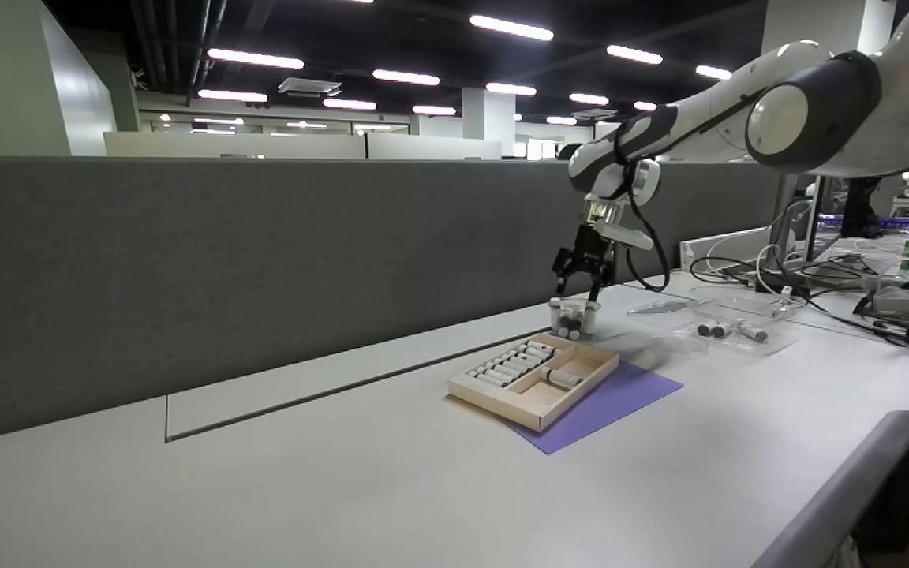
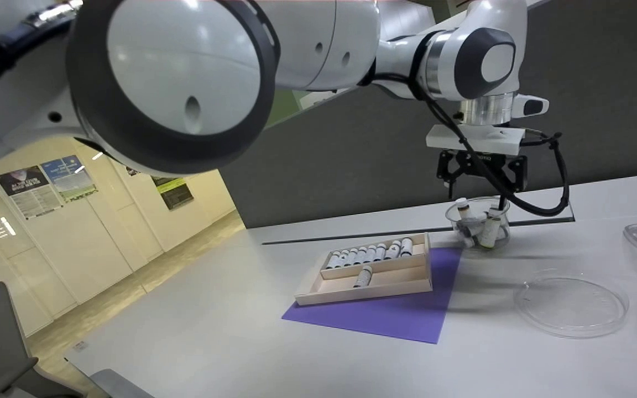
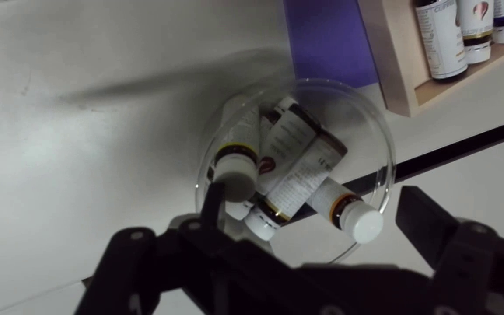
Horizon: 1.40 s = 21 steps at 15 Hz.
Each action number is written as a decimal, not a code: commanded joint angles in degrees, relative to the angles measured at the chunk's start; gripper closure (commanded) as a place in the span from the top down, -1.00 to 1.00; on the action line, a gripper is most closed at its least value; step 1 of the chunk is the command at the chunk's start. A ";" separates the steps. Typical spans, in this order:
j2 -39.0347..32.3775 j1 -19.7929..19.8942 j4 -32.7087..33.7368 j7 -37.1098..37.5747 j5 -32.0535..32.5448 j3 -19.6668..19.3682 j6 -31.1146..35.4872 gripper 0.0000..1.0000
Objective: Take one bottle from the container on the left and place it on the tray
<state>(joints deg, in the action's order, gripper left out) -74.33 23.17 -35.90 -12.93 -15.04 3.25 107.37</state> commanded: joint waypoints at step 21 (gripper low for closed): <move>-5.01 1.12 6.00 6.23 -1.42 0.37 -7.99 0.31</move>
<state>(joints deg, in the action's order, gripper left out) -77.45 24.05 -33.49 -8.94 -16.05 3.33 101.29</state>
